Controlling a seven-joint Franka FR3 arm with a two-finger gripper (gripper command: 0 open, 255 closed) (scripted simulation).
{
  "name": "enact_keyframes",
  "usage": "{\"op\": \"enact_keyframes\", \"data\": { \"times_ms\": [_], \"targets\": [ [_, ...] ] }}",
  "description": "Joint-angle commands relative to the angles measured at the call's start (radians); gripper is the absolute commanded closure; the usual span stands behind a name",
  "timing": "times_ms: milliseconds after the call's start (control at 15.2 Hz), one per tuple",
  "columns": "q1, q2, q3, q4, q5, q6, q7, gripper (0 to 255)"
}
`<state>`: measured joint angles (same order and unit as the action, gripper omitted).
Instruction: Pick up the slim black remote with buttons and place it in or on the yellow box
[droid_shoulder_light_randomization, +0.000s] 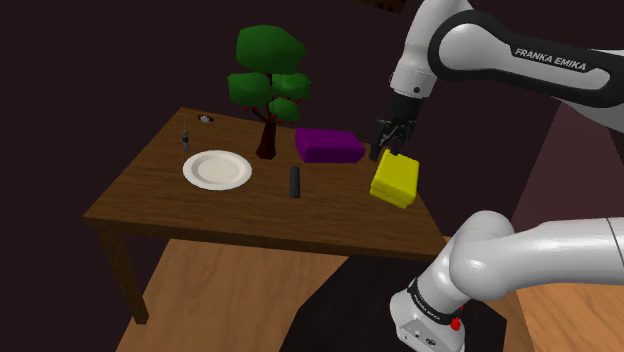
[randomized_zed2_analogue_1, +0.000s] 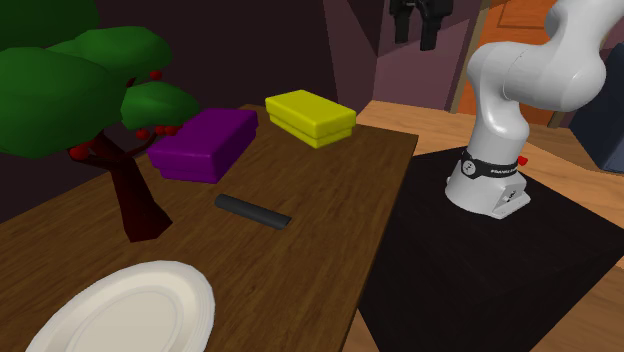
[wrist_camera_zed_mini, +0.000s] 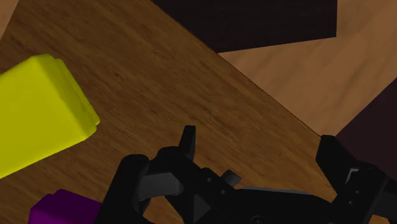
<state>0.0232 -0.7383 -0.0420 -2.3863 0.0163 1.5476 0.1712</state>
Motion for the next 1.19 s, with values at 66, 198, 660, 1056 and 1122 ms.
{"op": "enact_keyframes", "data": {
  "times_ms": [66,198,660,1056,1122],
  "targets": [
    [-0.004,0.031,0.001,-0.002,0.005,0.031,0.014,0],
    [-0.011,0.097,0.003,-0.003,0.015,0.092,0.041,0],
    [-0.033,0.347,0.001,0.037,0.049,0.285,0.127,0],
    [-0.048,0.575,-0.011,0.12,0.083,0.417,0.187,0],
    [-0.051,0.613,-0.013,0.138,0.089,0.435,0.196,0]
  ]
}}
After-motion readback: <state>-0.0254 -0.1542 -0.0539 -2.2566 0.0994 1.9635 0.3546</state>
